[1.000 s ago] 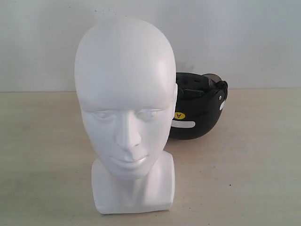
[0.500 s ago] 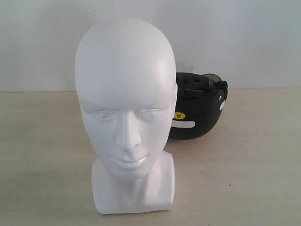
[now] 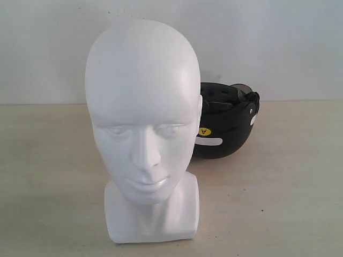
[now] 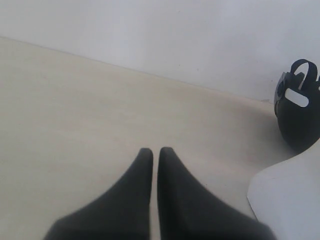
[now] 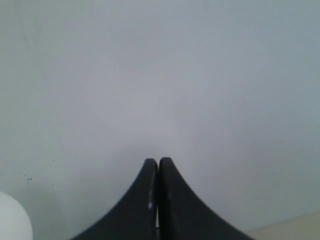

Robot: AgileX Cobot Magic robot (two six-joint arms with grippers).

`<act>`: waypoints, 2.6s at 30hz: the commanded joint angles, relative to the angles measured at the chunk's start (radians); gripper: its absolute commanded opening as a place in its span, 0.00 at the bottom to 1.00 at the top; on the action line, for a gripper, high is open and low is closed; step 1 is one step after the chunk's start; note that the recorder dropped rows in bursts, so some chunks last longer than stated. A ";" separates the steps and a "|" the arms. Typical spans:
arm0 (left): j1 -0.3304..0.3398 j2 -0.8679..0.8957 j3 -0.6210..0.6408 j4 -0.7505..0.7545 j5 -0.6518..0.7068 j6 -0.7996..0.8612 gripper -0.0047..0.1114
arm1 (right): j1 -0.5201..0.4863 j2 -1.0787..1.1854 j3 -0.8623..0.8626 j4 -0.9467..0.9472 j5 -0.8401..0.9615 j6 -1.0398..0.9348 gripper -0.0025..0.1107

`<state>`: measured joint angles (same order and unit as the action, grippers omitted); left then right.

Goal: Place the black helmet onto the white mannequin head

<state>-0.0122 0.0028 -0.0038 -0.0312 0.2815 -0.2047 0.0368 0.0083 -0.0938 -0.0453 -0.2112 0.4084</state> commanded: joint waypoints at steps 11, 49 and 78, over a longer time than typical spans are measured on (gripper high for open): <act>-0.009 -0.003 0.004 -0.002 -0.003 0.004 0.08 | -0.004 0.617 -0.559 -0.028 0.822 -0.173 0.02; -0.009 -0.003 0.004 -0.002 -0.003 0.004 0.08 | -0.004 1.716 -1.283 0.678 0.828 -0.708 0.57; -0.009 -0.003 0.004 -0.002 -0.003 0.004 0.08 | 0.021 2.133 -1.601 0.681 0.851 -0.650 0.54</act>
<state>-0.0122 0.0028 -0.0038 -0.0312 0.2815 -0.2047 0.0584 2.1396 -1.6865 0.6406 0.6537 -0.2398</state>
